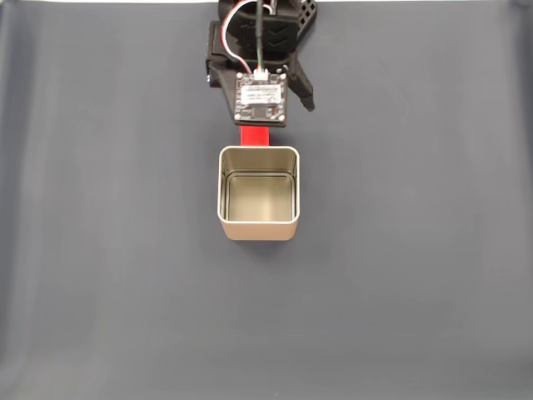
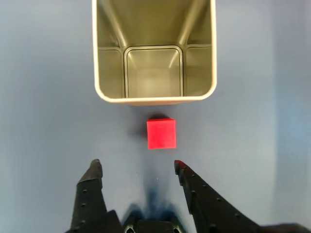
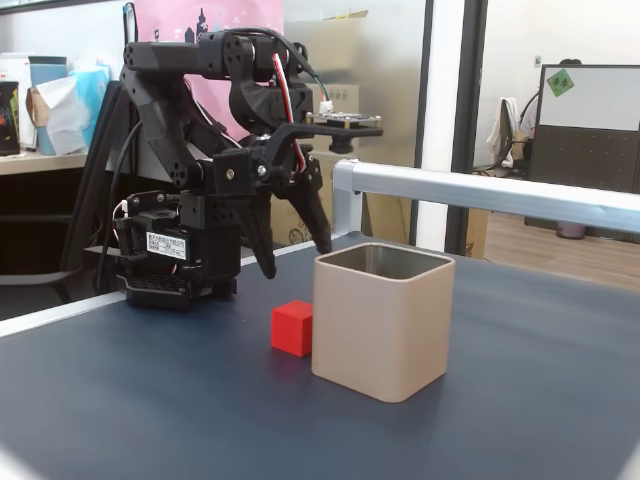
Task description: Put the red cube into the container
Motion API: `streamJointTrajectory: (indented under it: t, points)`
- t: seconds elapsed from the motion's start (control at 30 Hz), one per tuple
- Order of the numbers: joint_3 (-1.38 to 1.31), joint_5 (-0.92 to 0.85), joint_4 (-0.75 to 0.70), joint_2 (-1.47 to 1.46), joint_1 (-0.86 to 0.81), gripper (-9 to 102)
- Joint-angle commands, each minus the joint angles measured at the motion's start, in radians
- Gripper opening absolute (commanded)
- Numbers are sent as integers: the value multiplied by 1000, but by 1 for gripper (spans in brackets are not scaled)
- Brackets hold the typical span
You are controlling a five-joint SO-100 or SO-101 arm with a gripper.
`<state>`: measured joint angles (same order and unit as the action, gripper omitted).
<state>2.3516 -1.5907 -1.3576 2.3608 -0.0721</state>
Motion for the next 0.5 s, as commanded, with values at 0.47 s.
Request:
streamJointTrajectory:
  t: [0.47]
  points:
    - [64, -118, 210, -12, -78, 45]
